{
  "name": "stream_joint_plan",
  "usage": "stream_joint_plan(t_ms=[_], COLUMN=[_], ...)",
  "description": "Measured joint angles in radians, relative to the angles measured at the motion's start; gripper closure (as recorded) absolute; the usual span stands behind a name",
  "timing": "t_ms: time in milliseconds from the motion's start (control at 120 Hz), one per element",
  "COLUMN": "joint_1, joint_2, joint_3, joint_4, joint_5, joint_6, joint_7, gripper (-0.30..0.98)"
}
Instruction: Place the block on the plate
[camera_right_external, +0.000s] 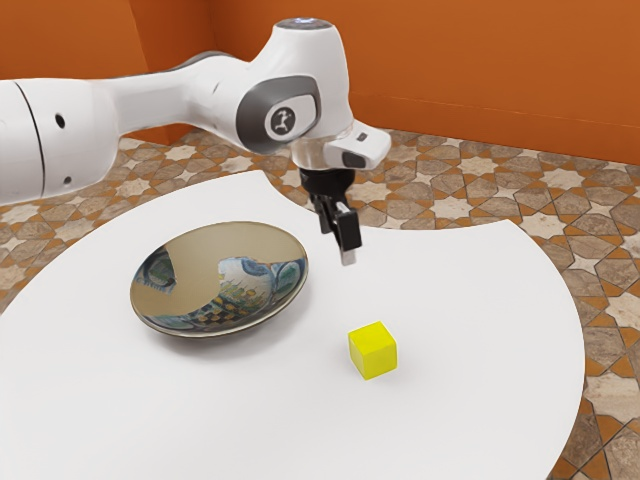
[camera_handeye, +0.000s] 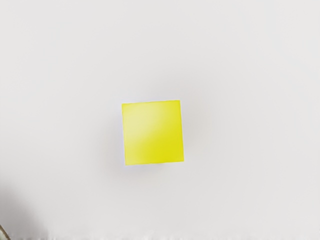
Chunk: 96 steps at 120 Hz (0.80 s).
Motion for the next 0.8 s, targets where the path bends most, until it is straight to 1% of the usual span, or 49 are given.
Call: stream_joint_plan(t_ms=[167, 300, 458, 633, 800], joint_1=[0.000, -0.009, -0.009, -0.001, 0.006], joint_2=[0.004, 0.052, 0.140, 0.220, 0.292], joint_3=[-0.001, 0.000, -0.005, -0.010, -0.005], joint_4=[0.001, 0.001, 0.004, 0.002, 0.004], joint_5=[0.005, -0.003, -0.015, -0.069, -0.088], joint_6=[-0.028, 0.001, 0.034, 0.100, 0.169], joint_7=[-0.002, -0.001, -0.003, -0.002, 0.000], gripper=[0.00, 0.00, 0.00, 0.00, 0.00])
